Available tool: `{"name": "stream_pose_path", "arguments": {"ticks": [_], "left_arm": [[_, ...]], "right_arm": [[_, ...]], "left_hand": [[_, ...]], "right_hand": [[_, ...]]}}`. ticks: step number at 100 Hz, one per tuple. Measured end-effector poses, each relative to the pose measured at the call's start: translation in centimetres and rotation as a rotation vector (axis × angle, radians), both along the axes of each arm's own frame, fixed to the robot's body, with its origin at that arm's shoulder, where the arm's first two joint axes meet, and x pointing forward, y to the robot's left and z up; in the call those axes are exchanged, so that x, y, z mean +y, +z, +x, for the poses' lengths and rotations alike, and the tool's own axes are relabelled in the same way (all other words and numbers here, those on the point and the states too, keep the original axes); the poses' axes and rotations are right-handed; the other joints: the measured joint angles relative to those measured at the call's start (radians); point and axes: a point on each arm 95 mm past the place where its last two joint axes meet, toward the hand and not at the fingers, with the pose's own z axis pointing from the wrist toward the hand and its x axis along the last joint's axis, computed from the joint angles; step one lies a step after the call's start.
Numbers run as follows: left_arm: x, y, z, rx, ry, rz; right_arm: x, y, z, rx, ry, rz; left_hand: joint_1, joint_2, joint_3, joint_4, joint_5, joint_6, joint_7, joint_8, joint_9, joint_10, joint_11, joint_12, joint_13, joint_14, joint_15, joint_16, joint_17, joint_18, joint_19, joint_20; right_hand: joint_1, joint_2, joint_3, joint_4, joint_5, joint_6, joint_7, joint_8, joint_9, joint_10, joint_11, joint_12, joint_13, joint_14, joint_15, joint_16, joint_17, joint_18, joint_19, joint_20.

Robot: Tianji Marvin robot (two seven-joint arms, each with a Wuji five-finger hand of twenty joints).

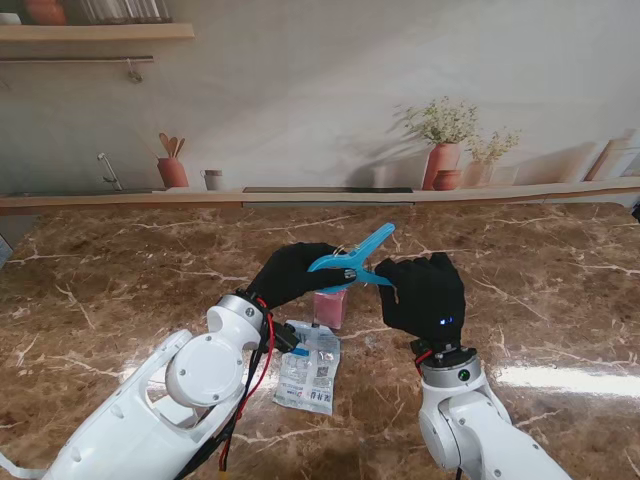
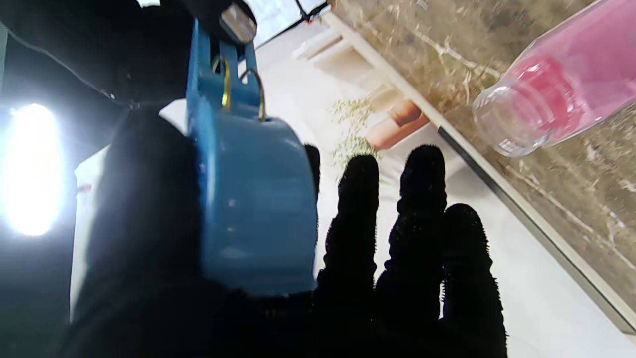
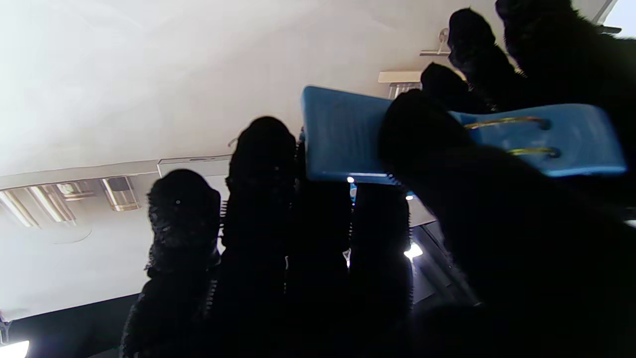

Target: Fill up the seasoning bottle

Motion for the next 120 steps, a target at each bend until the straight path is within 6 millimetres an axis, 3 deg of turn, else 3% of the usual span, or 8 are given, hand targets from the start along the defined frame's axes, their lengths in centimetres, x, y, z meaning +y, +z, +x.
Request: {"name": "stream_pose_path", "arguments": {"ticks": [7,28,39,49,71,88,111,120], "left_arm": [[-0.3,0.1,0.1,-0.018,0.034,-0.03],[-1.0,0.1,0.1,0.047,0.049,-0.142],[-1.1,0.1,0.1,0.034,0.066,-0.113],[-1.2,0.0,0.1,0.064,0.101,-0.142],[-1.3,-0.2,0.0,0.082,0.146,-0.149],[-1.3,-0.3,-0.1,0.099,0.157,-0.157],[-1.6,-0.3,-0.2,0.115,0.16,-0.182],[-1.6,-0.4,-0.3,0.127,0.154,-0.191]], "right_arm": [[0.1,0.0,0.0,0.001,0.006,0.0],[0.2,-0.3,0.1,0.038,0.015,0.002],[0.2,-0.5,0.1,0.06,0.013,0.001],[0.1,-0.6,-0.1,0.062,-0.012,0.0],[-0.8,-0.9,-0.9,0.091,-0.1,0.028],[-0.5,-0.5,-1.8,0.123,-0.087,-0.019],[1.1,-0.5,-1.9,0.141,-0.016,-0.141],[1.7,-0.9,-1.1,0.117,-0.018,-0.188]], "left_hand": [[-0.032,-0.141,0.296,-0.075,0.067,-0.025,0.117,-0.028,0.114,-0.017,0.037,0.012,0.104,-0.007,0.065,0.026,0.037,0.0,0.064,0.046],[-0.003,-0.257,0.52,-0.151,0.087,0.052,0.329,-0.104,0.317,-0.028,0.083,0.245,0.26,-0.01,0.243,0.117,0.084,0.0,0.142,0.083],[-0.003,-0.267,0.577,-0.152,0.08,0.083,0.336,-0.014,0.317,-0.01,0.097,0.328,0.26,-0.009,0.267,0.159,0.084,0.0,0.142,0.083],[-0.004,-0.267,0.607,-0.153,0.08,0.117,0.336,0.047,0.332,0.009,0.105,0.351,0.288,-0.006,0.291,0.173,0.094,0.0,0.161,0.083],[-0.012,-0.267,0.641,-0.163,0.08,0.144,0.336,0.088,0.341,0.024,0.108,0.352,0.323,0.005,0.306,0.177,0.123,0.0,0.194,0.083],[-0.012,-0.267,0.644,-0.167,0.08,0.152,0.336,0.109,0.351,0.029,0.11,0.342,0.331,0.007,0.308,0.177,0.125,0.001,0.208,0.083],[-0.012,-0.267,0.654,-0.179,0.08,0.161,0.338,0.122,0.351,0.036,0.136,0.316,0.341,0.017,0.344,0.177,0.132,0.001,0.222,0.092],[-0.012,-0.267,0.661,-0.18,0.08,0.169,0.338,0.136,0.351,0.041,0.148,0.315,0.341,0.018,0.359,0.177,0.132,0.001,0.232,0.092]], "right_hand": [[0.0,-0.004,0.0,0.0,0.0,0.0,-0.01,0.0,0.001,0.0,0.017,0.017,0.0,-0.003,0.0,0.0,0.0,0.0,0.0,0.0],[0.0,0.013,-0.01,0.0,-0.027,-0.002,-0.003,-0.054,-0.015,0.002,-0.021,-0.021,-0.023,-0.009,-0.064,0.0,-0.039,-0.002,-0.029,-0.014],[-0.043,0.03,-0.01,0.01,-0.125,0.01,-0.086,-0.094,-0.124,-0.013,-0.054,-0.022,-0.123,-0.021,-0.157,-0.024,-0.115,-0.014,-0.094,-0.025],[-0.174,0.054,-0.051,0.121,-0.182,0.083,-0.342,0.097,-0.299,-0.014,-0.045,-0.134,-0.265,-0.031,-0.234,-0.047,-0.208,-0.026,-0.165,-0.026],[-0.274,0.103,-0.229,0.123,-0.512,0.237,-0.536,0.207,-0.739,0.026,-0.034,-0.185,-0.643,-0.03,-0.377,-0.124,-0.45,-0.05,-0.343,-0.024],[-0.338,0.09,-0.249,0.124,-0.769,0.356,-0.802,0.19,-1.046,0.097,-0.271,-0.382,-0.937,-0.019,-0.664,-0.336,-0.673,-0.06,-0.685,-0.076],[-0.399,-0.086,-0.083,0.116,-0.767,0.394,-0.951,-0.44,-1.096,0.127,-0.553,-0.71,-0.999,-0.029,-0.995,-0.597,-0.758,-0.1,-0.939,-0.203],[-0.399,-0.114,-0.072,0.116,-0.767,0.4,-0.962,-0.546,-1.104,0.133,-0.567,-0.787,-1.009,-0.036,-1.018,-0.658,-0.766,-0.105,-0.991,-0.223]]}}
